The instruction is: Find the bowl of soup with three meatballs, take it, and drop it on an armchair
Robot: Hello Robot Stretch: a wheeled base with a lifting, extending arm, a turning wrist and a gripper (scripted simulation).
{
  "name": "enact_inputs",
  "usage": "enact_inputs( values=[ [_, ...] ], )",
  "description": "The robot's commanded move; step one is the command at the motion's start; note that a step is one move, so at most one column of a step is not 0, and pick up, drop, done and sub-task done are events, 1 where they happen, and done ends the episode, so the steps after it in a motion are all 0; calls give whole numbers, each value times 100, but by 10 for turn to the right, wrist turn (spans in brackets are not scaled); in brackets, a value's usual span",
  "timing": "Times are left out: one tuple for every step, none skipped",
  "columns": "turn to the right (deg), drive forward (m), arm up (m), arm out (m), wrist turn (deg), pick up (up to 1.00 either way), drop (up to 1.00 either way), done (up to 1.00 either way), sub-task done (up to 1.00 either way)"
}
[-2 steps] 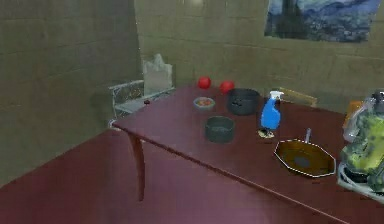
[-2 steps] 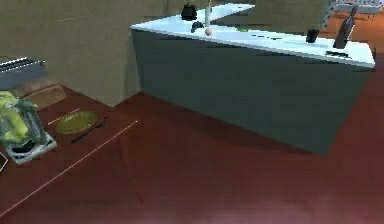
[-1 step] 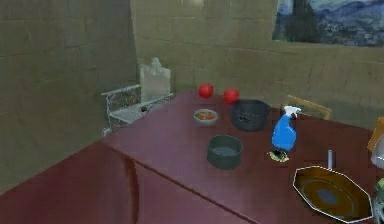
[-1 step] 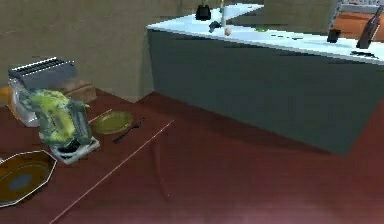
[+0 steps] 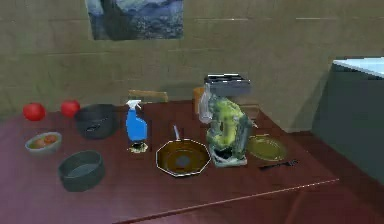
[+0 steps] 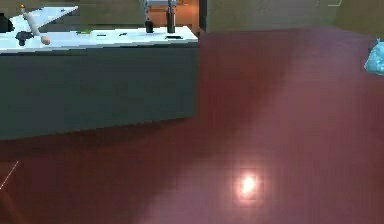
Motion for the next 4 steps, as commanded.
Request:
enact_inputs(
  values=[
    [450,0,0,0,0,0,0,0,0],
    [300,0,0,0,0,0,0,0,0],
    [0,10,0,0,0,0,0,0,0],
    [450,0,0,0,0,0,0,0,0]
  ],
)
